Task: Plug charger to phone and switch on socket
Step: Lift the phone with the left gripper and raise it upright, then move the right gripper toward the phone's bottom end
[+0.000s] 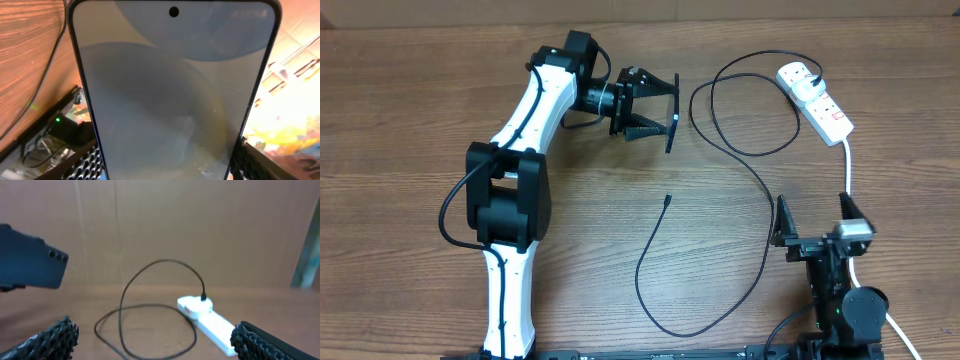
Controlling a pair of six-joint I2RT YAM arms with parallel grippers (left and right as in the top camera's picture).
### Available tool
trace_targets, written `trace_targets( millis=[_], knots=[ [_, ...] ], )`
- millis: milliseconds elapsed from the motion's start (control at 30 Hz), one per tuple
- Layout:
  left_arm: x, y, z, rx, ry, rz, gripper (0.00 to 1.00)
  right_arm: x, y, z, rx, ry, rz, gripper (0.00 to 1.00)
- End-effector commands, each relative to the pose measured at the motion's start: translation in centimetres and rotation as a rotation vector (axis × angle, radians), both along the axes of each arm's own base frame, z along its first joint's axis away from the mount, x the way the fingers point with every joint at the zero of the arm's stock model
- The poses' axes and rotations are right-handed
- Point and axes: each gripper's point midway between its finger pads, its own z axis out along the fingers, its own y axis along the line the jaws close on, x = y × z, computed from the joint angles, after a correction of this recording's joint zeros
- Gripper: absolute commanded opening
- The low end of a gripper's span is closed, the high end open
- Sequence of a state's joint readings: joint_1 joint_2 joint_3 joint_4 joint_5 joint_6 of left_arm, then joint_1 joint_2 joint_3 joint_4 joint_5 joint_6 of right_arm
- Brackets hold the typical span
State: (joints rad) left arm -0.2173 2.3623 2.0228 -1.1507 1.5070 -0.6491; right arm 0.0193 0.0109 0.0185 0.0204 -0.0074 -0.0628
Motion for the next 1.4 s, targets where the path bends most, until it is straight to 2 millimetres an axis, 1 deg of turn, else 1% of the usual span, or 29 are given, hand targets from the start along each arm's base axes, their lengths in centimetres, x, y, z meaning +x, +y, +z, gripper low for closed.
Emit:
trace_targets(
  millis=[0,67,100,133,167,200,267,300,333,367,500,567,633,700,767,867,933,967,1033,1067,1100,1167,1200,1233,1267,1333,1367],
  knots=[
    [0.8,0.8,1.8,-0.070,0.020,0.015,0.65,0.0,-0.3,-0.5,0.006,0.011,-0.012,1.00],
    [0.9,0.9,1.8,-0.069,0.027,0.019,0.65,0.1,-0.3,-1.7,0.006,0.059,-0.013,1.00],
    [0.9,1.0,1.8,-0.068,0.031,0.021,0.65,0.1,-0.3,-1.5,0.002,0.052,-0.014,1.00],
    [1.0,1.1,1.8,-0.067,0.037,0.023,0.65,0.1,-0.1,-0.7,0.009,0.019,-0.005,1.00],
    [1.0,1.2,1.8,-0.066,0.042,0.025,0.65,-0.1,0.8,0.4,0.051,-0.025,0.053,1.00],
    [1.1,1.3,1.8,-0.065,0.048,0.027,0.66,-0.4,2.4,1.3,0.109,-0.050,0.153,1.00],
    [1.2,1.5,1.8,-0.062,0.063,0.032,0.66,-1.9,6.4,2.1,0.235,-0.037,0.420,1.00],
    [1.2,1.6,1.8,-0.060,0.072,0.034,0.66,-2.9,8.0,3.1,0.244,-0.060,0.531,1.00],
    [1.3,1.6,1.8,-0.059,0.078,0.036,0.66,-3.6,8.7,3.6,0.229,-0.081,0.586,1.00],
    [1.3,1.7,1.8,-0.058,0.083,0.038,0.65,-4.7,9.6,4.9,0.195,-0.138,0.654,1.00],
    [1.3,1.7,1.8,-0.054,0.106,0.039,0.65,-6.9,9.8,9.2,0.203,-0.305,0.713,1.00],
    [1.3,1.7,1.8,-0.050,0.122,0.039,0.65,-7.8,9.8,11.3,0.201,-0.347,0.724,1.00],
    [1.3,1.7,1.8,-0.050,0.124,0.039,0.65,-8.3,9.7,13.3,0.181,-0.343,0.712,1.00],
    [1.3,1.7,1.8,-0.050,0.125,0.039,0.65,-7.9,9.2,14.7,0.141,-0.291,0.644,1.00],
    [1.3,1.7,1.8,-0.050,0.125,0.039,0.65,-6.8,8.2,15.7,0.111,-0.176,0.540,1.00],
    [1.3,1.7,1.8,-0.050,0.125,0.039,0.65,-5.0,6.9,16.2,0.094,0.021,0.435,1.00],
    [1.3,1.7,1.8,-0.050,0.125,0.039,0.65,-4.2,7.1,16.4,0.083,0.154,0.437,1.00],
    [1.3,1.7,1.8,-0.050,0.126,0.039,0.65,-3.5,7.9,16.4,0.066,0.270,0.483,1.00],
    [1.3,1.7,1.8,-0.050,0.126,0.039,0.64,-2.9,8.8,16.4,0.120,0.380,0.543,1.00],
    [1.3,1.7,1.8,-0.050,0.126,0.039,0.64,-2.7,10.5,16.5,0.229,0.483,0.652,1.00],
    [1.3,1.7,1.8,-0.050,0.126,0.039,0.65,-2.6,11.6,17.1,0.253,0.487,0.733,1.00],
    [1.3,1.7,1.8,-0.050,0.126,0.039,0.65,-2.6,13.4,17.9,0.270,0.489,0.894,0.81],
    [1.3,1.7,1.8,-0.050,0.126,0.039,0.65,-2.0,13.7,17.7,0.299,0.522,0.908,0.72],
    [1.3,1.7,1.8,-0.050,0.125,0.039,0.65,-0.9,13.7,17.1,0.344,0.580,0.868,0.70],
    [1.3,1.7,1.8,-0.050,0.125,0.039,0.65,0.0,13.5,16.3,0.363,0.626,0.820,0.70],
    [1.3,1.7,1.8,-0.049,0.125,0.039,0.65,2.1,13.1,13.9,0.341,0.738,0.671,0.79],
    [1.3,1.7,1.8,-0.049,0.125,0.039,0.65,2.8,13.0,13.0,0.318,0.783,0.607,0.82]
  ],
)
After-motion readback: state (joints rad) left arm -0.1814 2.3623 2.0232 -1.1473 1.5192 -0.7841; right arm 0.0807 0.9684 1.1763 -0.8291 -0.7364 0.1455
